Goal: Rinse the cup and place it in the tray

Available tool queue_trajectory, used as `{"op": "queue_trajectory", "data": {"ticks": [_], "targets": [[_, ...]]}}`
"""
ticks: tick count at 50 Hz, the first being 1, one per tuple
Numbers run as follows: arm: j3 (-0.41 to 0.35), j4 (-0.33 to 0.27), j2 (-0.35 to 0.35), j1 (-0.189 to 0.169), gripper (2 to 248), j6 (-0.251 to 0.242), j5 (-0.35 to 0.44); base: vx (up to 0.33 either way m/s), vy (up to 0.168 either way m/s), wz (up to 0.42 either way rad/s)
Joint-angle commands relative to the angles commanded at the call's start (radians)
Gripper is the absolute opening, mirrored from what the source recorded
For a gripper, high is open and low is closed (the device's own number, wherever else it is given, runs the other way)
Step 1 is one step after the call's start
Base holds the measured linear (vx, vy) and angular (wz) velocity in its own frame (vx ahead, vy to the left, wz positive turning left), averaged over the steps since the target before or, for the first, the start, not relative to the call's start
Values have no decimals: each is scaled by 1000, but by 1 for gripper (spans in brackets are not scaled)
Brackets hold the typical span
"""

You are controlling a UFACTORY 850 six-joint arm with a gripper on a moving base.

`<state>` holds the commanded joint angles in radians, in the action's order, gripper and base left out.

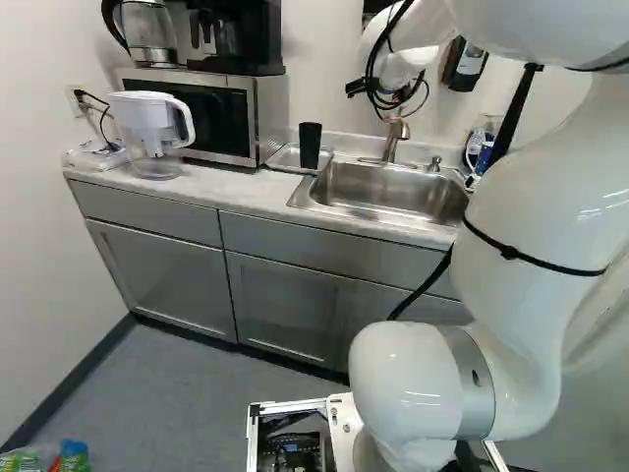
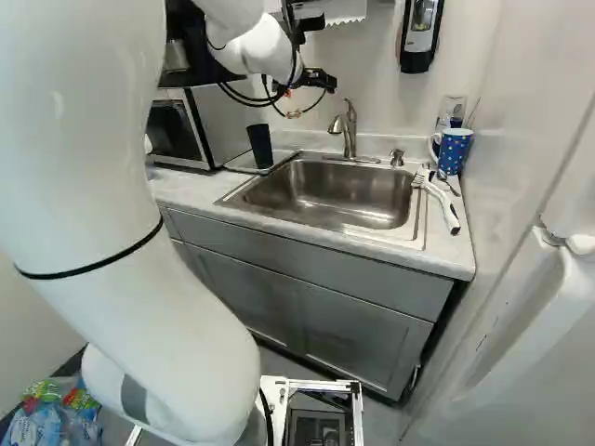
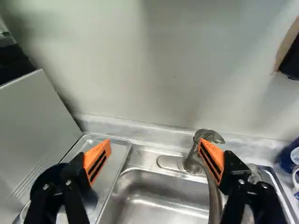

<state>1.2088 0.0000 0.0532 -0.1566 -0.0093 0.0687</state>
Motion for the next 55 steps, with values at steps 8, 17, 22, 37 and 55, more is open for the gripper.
{"op": "queue_trajectory", "data": {"ticks": [8, 17, 22, 37, 55], "targets": [[-34, 0, -33, 18, 247, 0, -28, 0, 0, 0], [-71, 0, -70, 39, 247, 0, -68, 0, 0, 0], [-91, 0, -91, 50, 247, 0, -92, 0, 0, 0], [-158, 0, -160, 67, 247, 0, -175, 0, 0, 0], [-227, 0, -235, 41, 247, 0, -289, 0, 0, 0]]}}
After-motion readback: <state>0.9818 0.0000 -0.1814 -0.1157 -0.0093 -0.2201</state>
